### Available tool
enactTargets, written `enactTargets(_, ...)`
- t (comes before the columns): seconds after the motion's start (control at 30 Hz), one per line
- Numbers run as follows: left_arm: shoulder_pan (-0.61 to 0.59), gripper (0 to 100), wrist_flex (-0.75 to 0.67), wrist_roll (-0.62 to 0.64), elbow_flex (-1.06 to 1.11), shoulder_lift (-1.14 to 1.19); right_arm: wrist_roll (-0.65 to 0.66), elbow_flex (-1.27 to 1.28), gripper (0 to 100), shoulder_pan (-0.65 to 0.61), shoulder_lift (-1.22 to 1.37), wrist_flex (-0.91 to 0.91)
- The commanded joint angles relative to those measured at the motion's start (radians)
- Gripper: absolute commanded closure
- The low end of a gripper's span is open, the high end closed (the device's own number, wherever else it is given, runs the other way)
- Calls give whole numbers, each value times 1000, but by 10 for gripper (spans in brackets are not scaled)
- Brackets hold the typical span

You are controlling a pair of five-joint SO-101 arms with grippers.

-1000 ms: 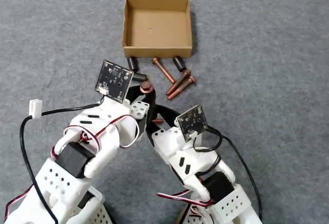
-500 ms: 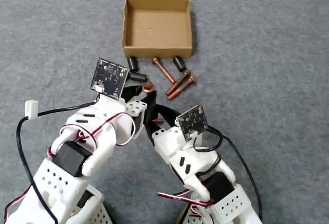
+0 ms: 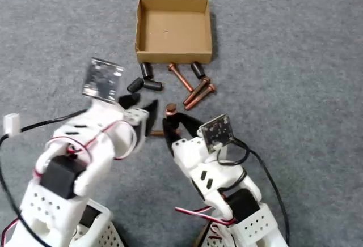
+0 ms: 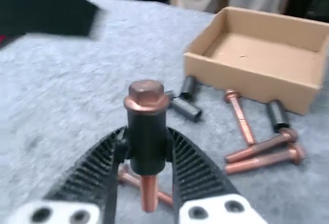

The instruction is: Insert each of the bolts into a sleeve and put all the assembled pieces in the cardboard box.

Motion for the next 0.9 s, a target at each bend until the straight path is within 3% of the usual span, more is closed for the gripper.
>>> enactTargets(0.0,-132,866,37,2,-89,1,-11,-85,997,58,-71,-9)
enactTargets(0.2,-281,983,46,-5,-57,-1,37,-142,998,166,-2,-46)
enactTargets(0.33,-298,983,38,-5,25,-88,112,-272,998,249,163,-176)
enactTargets(0.47,-290,982,21,-8,167,-262,126,-390,998,283,463,-285)
enactTargets(0.67,-301,979,-54,-89,367,-542,129,-479,998,300,926,-671)
enactTargets(0.87,-350,979,-14,-72,400,-584,129,-647,998,300,1339,-876)
